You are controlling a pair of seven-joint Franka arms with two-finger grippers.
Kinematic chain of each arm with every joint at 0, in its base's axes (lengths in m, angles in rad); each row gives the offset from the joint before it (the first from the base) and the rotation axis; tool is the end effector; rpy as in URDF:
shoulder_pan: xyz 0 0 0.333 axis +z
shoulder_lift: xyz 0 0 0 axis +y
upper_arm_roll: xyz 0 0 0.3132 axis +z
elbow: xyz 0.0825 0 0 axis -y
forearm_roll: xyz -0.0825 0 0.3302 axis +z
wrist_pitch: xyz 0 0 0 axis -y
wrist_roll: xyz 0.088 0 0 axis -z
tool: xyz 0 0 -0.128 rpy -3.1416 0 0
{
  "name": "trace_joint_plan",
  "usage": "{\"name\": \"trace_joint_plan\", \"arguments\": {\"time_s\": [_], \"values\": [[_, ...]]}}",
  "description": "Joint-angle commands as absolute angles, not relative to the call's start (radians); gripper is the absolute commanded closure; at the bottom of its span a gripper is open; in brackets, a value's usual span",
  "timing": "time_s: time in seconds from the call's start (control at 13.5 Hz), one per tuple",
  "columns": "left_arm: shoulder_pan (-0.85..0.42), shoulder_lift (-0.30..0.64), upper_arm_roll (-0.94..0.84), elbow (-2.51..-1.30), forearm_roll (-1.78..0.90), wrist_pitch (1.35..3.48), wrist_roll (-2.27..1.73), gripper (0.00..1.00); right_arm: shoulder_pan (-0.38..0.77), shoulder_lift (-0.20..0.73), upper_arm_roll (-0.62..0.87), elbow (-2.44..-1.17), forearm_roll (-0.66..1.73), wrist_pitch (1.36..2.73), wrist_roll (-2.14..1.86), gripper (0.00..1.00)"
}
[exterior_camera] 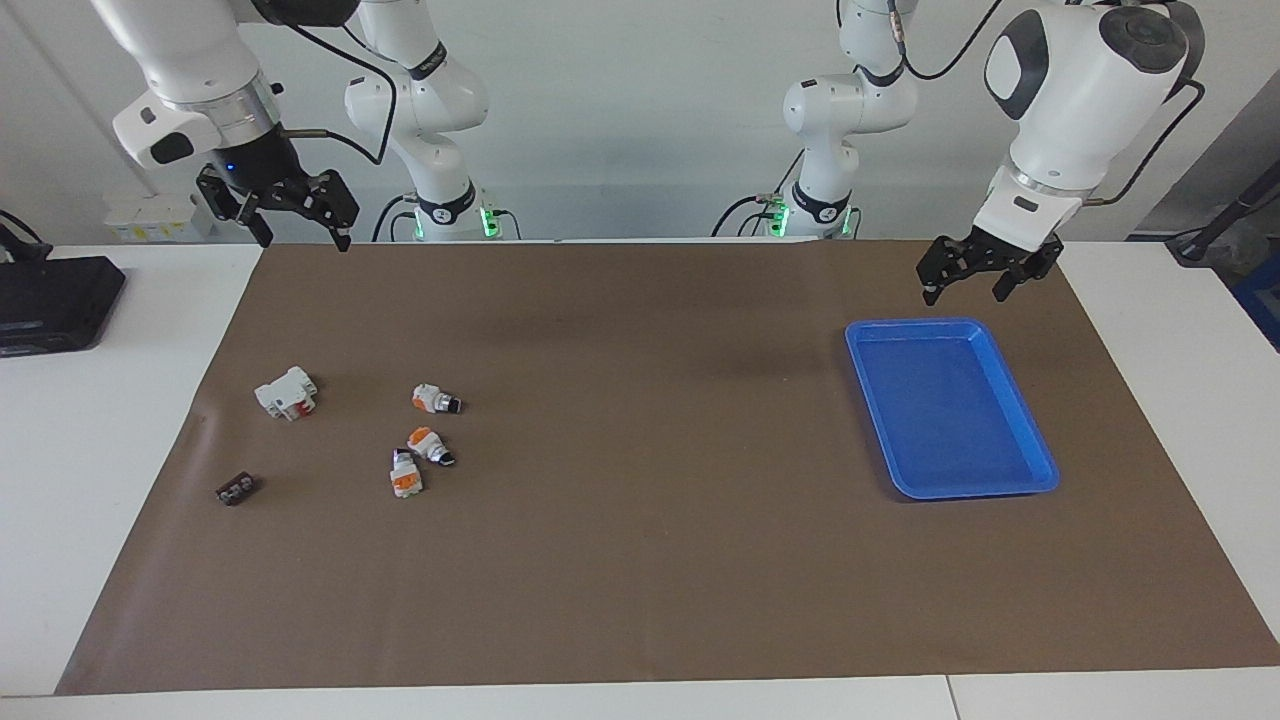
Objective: Turn and place switch with both arms
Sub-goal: 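Lower the right gripper onto the nearest white-orange switch block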
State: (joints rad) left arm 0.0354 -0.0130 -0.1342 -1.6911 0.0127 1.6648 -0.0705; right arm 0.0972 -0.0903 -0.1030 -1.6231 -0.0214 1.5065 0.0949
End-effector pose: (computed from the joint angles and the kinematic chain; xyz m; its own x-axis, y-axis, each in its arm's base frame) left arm 0.4995 -0.0484 0.5647 0.9995 -0.0295 -0.0124 -0.0296 -0.9994 -0.0153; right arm 0.4654 -0.0080 0.6168 0.9945 -0.1012 -0.0255 -0.1009 -0.9948 0.0146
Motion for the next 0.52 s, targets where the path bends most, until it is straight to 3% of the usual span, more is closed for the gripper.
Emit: {"name": "trace_joint_plan", "arguments": {"time_s": [0.0,0.45], "values": [[0.04,-0.028,-0.13,-1.704,0.005,1.663,-0.052,0.0,0.09,-0.117,-0.101,-1.654,-0.031,1.517,0.087,0.0],[0.04,-0.029,-0.13,-1.704,0.005,1.663,-0.052,0.0,0.089,-0.117,-0.106,-1.655,-0.029,1.519,0.083,0.0]]}}
